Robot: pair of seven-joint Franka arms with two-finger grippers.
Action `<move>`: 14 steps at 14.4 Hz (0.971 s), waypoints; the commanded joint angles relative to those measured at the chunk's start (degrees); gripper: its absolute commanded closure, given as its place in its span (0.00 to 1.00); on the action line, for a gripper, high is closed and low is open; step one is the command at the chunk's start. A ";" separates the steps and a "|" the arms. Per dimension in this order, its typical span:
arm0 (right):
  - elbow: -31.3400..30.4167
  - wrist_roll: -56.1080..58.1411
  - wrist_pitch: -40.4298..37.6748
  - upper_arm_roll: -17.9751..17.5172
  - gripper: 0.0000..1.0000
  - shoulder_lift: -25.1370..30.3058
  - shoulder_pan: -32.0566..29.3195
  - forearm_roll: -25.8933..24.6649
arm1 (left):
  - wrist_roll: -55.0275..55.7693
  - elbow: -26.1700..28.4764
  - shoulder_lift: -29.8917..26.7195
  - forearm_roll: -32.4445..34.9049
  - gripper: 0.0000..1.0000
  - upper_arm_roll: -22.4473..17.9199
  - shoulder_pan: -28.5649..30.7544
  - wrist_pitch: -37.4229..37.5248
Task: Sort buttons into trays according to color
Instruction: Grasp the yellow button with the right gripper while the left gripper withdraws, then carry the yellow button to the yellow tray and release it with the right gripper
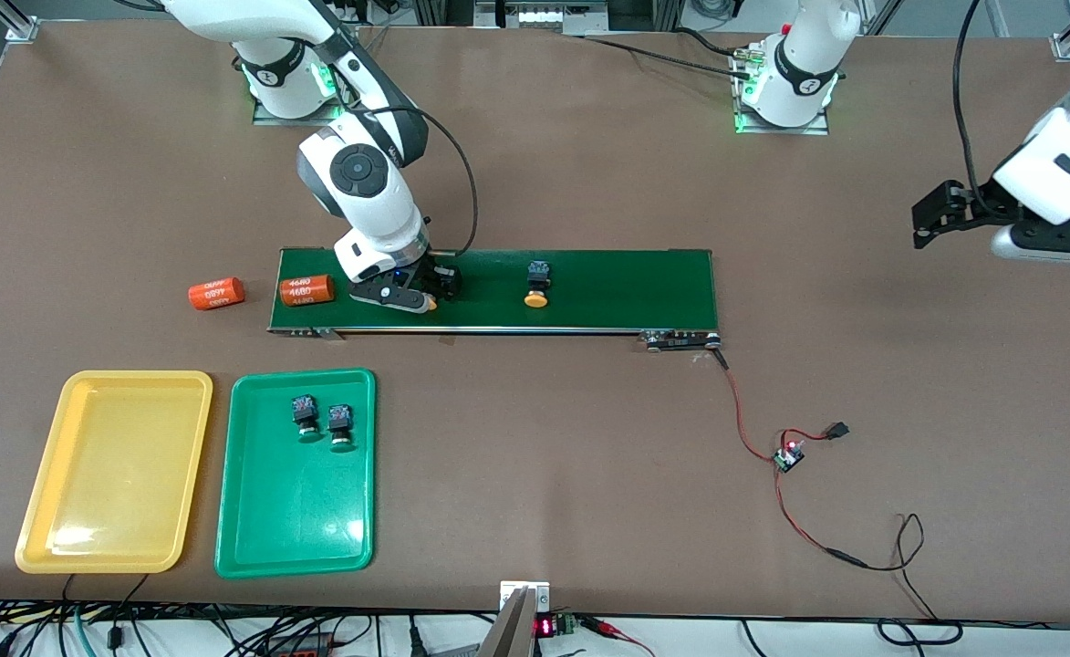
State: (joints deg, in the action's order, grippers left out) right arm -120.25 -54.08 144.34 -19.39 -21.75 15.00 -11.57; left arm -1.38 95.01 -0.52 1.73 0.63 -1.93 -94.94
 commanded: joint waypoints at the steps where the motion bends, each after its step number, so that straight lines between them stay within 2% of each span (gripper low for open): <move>1: 0.72 1.70 0.07 0.67 0.65 -0.84 0.11 -1.08 | -1.07 -1.39 -0.89 -1.64 0.00 -0.72 0.00 5.43; 5: 0.80 2.57 -0.37 0.85 0.93 -0.76 0.02 -1.08 | -0.81 -2.55 -0.36 -1.64 0.00 -0.10 -0.18 6.61; 7: 2.38 5.73 -2.11 2.25 0.94 0.82 -0.24 -0.99 | -0.64 -2.55 -0.27 -1.64 0.00 -0.02 -0.27 6.96; 12: 15.55 23.37 -19.51 4.09 0.94 2.06 -5.32 -0.03 | -0.55 -3.78 0.26 -1.20 0.00 -0.02 -0.79 6.87; 14: 17.85 30.40 -21.11 5.32 0.94 2.06 -8.57 -0.03 | -0.72 -3.96 0.34 -1.29 0.00 -0.02 -0.79 6.87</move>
State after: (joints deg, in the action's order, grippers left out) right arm -105.21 -30.08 125.54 -14.53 -19.22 9.36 -11.78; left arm -1.47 92.85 -0.72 0.93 0.77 -2.38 -89.29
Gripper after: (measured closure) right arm 0.670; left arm 0.000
